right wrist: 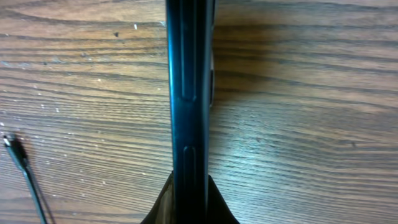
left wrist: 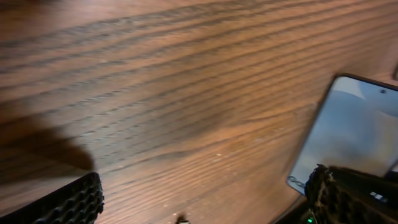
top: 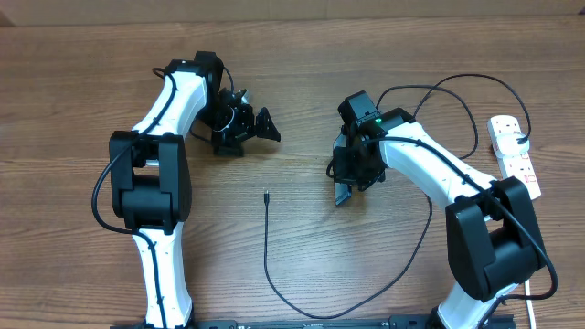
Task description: Plug charger to phone and switch on socket
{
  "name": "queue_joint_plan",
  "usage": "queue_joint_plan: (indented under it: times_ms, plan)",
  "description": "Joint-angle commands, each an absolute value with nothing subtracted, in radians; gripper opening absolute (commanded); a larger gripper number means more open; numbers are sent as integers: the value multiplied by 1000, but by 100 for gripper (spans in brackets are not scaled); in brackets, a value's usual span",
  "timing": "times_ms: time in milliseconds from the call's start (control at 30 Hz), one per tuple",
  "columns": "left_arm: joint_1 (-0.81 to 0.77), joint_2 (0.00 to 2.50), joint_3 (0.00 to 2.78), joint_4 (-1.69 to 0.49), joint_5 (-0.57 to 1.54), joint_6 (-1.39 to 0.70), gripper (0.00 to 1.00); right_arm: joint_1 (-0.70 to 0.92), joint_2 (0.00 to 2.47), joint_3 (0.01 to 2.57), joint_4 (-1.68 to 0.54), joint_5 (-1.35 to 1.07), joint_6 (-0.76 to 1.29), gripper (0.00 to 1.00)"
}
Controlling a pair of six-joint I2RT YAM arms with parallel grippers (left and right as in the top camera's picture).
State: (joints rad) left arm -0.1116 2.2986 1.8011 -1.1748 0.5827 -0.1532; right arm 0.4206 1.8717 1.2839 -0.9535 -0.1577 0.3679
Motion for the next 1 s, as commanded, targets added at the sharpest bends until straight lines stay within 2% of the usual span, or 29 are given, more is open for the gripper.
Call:
queue_joint_plan:
  times_ms: [0,267,700,767,867,967]
  plan:
    - [-118,2272,1804,-1172,493,-135,100,422,1848,1288,-973,-124,358,4]
    - [-118,2272,1804,-1161,383,-135,100,422,1848,1262,-963,-124,311,4]
    - [-118,2272,1804,-1064,382,-134,100,422,1848,1262,-1007,-120,279,4]
    - [-118,2272,1804,-1058,382,-134,100,422,1848,1262,-976,-120,274,8]
    - [-118,2272,1804,-1058,382,-134,100,422,1848,1262,-916,-116,257,22]
    - [-118,2272,1804,-1058,382,-134,100,422,1848,1262,-896,-116,257,25]
